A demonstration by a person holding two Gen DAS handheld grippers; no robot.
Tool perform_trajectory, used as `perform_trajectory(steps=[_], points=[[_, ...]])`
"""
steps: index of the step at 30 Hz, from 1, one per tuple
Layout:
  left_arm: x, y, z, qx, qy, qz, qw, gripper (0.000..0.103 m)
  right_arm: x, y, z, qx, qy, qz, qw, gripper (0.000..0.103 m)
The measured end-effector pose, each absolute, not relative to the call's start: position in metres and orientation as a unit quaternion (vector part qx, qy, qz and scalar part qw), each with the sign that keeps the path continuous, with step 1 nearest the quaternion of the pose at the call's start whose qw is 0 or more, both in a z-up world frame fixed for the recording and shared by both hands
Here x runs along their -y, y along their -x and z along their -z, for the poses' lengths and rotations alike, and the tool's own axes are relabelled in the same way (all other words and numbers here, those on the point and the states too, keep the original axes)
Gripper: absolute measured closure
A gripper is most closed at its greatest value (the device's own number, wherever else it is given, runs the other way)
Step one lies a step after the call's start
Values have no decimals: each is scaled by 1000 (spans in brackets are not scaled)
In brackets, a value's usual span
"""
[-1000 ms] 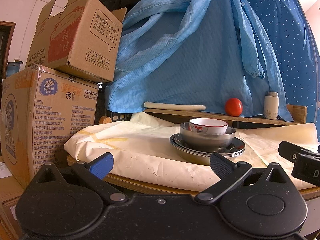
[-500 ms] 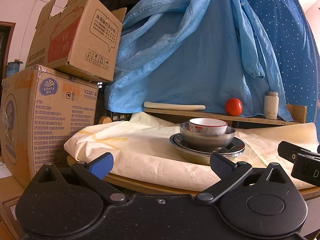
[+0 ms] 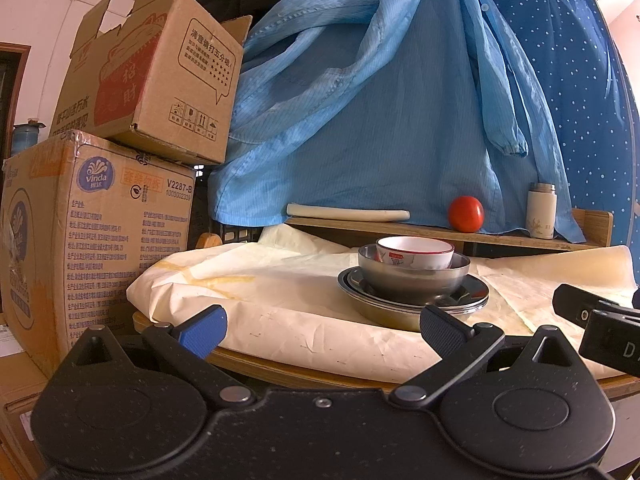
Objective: Organize plates and bowls
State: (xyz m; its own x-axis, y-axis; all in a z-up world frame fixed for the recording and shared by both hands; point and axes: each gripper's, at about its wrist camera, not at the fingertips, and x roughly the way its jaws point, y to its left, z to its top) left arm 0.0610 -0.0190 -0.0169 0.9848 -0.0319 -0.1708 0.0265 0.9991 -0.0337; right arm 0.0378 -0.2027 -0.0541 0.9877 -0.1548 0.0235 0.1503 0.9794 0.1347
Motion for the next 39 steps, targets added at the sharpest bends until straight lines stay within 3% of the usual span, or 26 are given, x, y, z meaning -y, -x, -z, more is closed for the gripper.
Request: perform_trajectory(steps=[39], points=[[19, -63, 19, -98, 17, 15, 995, 1, 200, -37, 55, 15, -66, 77, 995, 0]])
